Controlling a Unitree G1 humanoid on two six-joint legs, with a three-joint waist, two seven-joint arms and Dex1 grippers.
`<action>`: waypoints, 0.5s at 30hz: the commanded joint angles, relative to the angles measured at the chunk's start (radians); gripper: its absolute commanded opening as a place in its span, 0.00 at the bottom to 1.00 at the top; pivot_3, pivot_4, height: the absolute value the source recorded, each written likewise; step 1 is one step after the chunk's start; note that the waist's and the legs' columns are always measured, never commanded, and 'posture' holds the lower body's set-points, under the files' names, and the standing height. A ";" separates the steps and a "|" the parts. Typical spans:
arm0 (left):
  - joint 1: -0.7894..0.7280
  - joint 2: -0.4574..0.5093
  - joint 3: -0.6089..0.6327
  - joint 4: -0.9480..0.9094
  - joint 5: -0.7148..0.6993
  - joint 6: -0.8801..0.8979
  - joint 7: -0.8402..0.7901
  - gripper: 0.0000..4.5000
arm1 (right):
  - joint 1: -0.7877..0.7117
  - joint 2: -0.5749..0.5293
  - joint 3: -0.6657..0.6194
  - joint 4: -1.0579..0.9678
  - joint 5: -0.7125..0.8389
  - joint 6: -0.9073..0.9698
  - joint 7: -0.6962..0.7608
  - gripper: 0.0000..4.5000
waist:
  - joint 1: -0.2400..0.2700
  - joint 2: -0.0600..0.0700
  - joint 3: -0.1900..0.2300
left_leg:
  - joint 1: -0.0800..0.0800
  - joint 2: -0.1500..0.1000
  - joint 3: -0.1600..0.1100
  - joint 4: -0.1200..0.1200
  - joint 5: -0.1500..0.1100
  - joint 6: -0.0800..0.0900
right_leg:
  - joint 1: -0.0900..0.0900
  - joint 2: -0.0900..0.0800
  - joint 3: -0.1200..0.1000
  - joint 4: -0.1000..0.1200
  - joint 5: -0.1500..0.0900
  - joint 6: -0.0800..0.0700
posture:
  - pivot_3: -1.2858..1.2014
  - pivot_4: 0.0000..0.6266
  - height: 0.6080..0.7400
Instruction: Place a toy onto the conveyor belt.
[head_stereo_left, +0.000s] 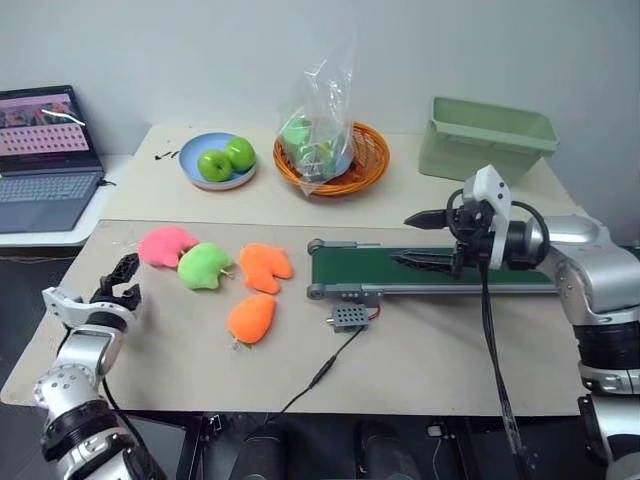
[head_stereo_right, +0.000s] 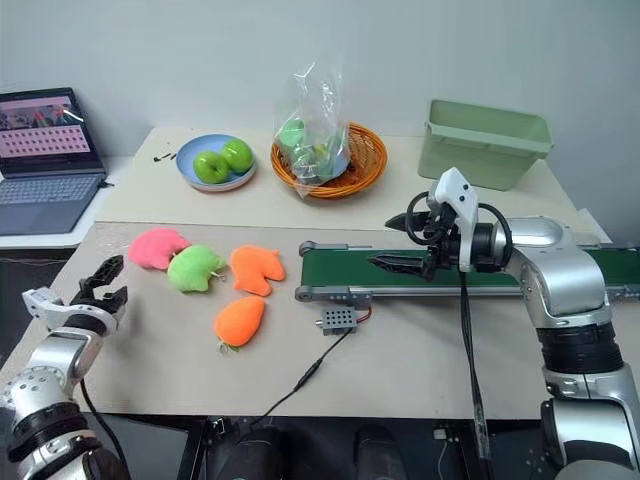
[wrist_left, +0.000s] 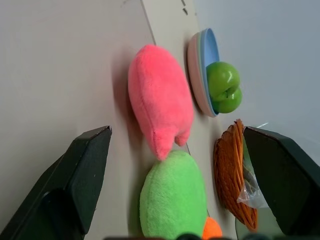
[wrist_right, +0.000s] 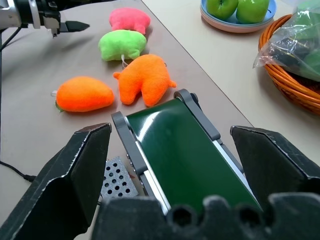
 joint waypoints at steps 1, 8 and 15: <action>-0.068 0.048 -0.005 0.111 0.033 -0.011 -0.043 1.00 | -0.001 -0.025 -0.049 -0.052 0.026 0.018 -0.012 1.00 | -0.002 0.000 0.000 | 0.000 0.000 0.000 0.000 0.000 0.000 | 0.000 0.000 0.000 0.000 0.000 0.000 | 0.52 0.24 1.00; -0.249 0.155 0.004 0.457 0.121 -0.082 -0.153 1.00 | 0.009 -0.055 -0.072 -0.072 0.030 0.040 -0.016 1.00 | -0.010 0.000 0.000 | 0.000 0.000 0.000 0.000 0.000 0.000 | 0.000 0.000 0.000 0.000 0.000 0.000 | 0.52 0.24 1.00; -0.371 0.205 0.001 0.662 0.200 -0.155 -0.240 1.00 | 0.024 -0.067 -0.088 -0.104 0.044 0.064 -0.031 1.00 | -0.010 0.000 0.000 | -0.001 0.000 0.000 0.000 0.000 0.000 | -0.001 0.000 -0.001 0.000 0.000 0.000 | 0.52 0.24 1.00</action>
